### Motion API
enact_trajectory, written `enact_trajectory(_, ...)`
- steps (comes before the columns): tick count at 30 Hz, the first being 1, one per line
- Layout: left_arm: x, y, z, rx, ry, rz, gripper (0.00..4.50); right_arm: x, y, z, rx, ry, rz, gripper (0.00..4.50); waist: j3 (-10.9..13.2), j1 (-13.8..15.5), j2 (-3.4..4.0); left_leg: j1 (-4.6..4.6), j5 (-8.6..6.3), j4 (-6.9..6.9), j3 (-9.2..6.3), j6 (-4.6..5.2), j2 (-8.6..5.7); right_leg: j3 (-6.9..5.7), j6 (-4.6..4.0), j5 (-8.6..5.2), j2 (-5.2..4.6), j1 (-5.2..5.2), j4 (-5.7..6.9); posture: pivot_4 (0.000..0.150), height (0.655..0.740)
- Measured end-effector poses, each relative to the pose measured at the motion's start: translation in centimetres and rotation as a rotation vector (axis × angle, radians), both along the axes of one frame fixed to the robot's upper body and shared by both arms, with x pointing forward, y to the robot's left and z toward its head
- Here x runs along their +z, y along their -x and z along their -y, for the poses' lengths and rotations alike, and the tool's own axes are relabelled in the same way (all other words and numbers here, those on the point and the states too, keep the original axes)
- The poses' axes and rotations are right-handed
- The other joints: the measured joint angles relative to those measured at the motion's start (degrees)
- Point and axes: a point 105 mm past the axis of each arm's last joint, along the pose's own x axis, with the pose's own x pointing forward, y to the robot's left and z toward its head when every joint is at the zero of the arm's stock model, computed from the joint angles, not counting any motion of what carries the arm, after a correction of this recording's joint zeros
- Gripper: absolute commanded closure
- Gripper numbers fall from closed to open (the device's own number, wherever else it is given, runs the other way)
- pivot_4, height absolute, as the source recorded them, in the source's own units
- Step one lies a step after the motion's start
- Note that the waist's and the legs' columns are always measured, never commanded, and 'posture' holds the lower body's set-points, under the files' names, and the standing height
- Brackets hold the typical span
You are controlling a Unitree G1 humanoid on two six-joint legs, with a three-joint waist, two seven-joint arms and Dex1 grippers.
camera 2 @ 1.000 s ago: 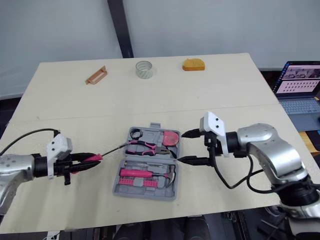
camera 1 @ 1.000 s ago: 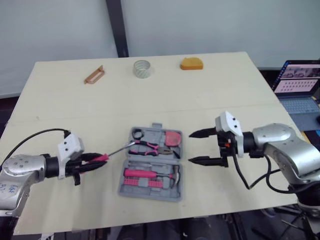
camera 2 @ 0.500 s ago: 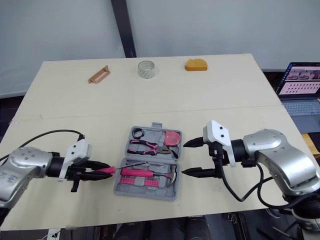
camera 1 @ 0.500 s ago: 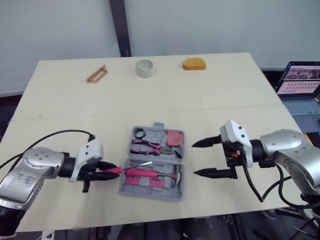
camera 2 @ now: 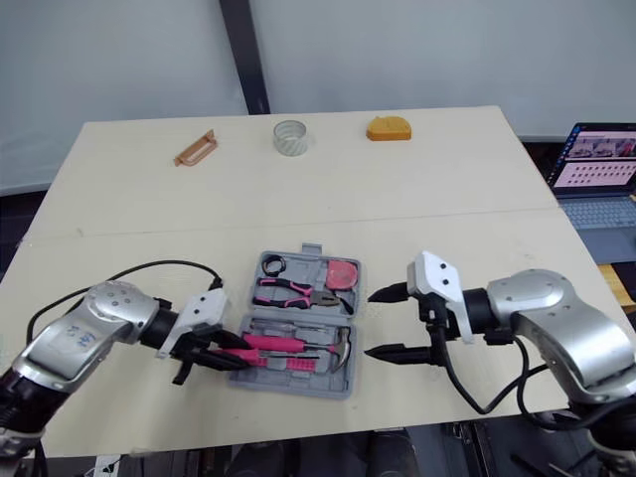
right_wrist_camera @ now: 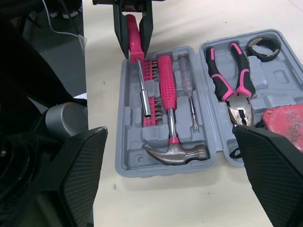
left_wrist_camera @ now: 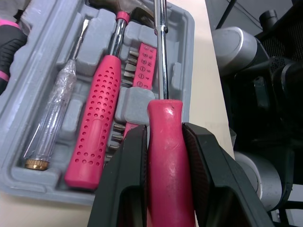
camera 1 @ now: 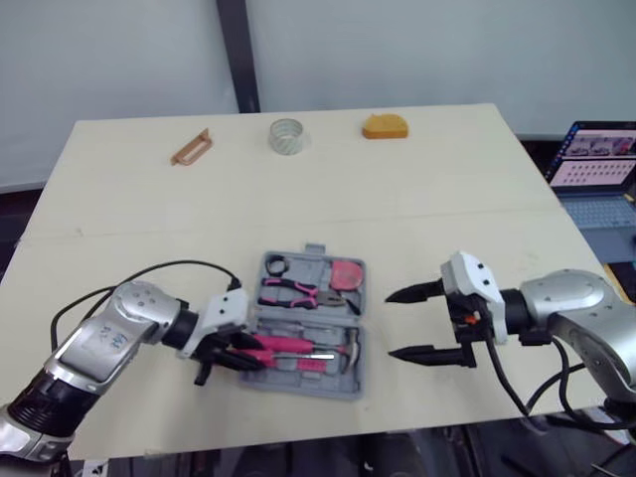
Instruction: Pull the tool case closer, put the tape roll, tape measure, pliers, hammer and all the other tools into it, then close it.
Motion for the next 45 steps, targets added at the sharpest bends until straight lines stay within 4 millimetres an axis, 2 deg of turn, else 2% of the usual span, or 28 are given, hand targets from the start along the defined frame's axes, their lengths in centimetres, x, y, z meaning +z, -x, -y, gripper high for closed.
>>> enact_trajectory(3, -0.7, -0.3, -0.3, 0.008, -0.036, -0.016, 3.86, -0.3, 0.2, 0.1, -0.002, 0.001, -0.012, 0.0, 0.0, 0.3, 0.0, -0.01, 0.0, 0.01, 0.01, 0.0, 0.0, 0.0, 0.0, 0.0, 0.0, 0.0, -0.01, 0.15, 0.74)
enact_trajectory(13, -1.5, 0.0, 1.0, -0.015, -0.073, -0.062, 3.86, -0.4, 0.5, 0.0, 0.009, -0.001, -0.003, 0.0, 0.0, 0.5, -0.02, -0.03, 0.0, 0.08, 0.0, 0.0, 0.0, 0.01, 0.0, 0.0, 0.0, 0.01, 0.02, 0.15, 0.74)
enact_trajectory(29, -0.7, 0.2, 2.6, -0.018, -0.129, -0.06, 3.86, -0.8, 0.6, 0.1, 0.004, 0.005, -0.008, 0.0, 0.0, 0.5, -0.04, -0.04, 0.0, 0.13, -0.01, 0.01, 0.0, 0.01, 0.0, 0.0, 0.0, 0.02, 0.04, 0.15, 0.74)
enact_trajectory(45, -1.1, 0.3, 3.8, -0.027, -0.166, -0.091, 3.86, -0.8, 0.5, 0.1, 0.006, 0.007, 0.001, 0.0, 0.0, 0.6, -0.06, -0.11, 0.0, 0.25, -0.05, 0.01, -0.01, -0.01, 0.0, 0.0, 0.0, 0.02, 0.08, 0.15, 0.74)
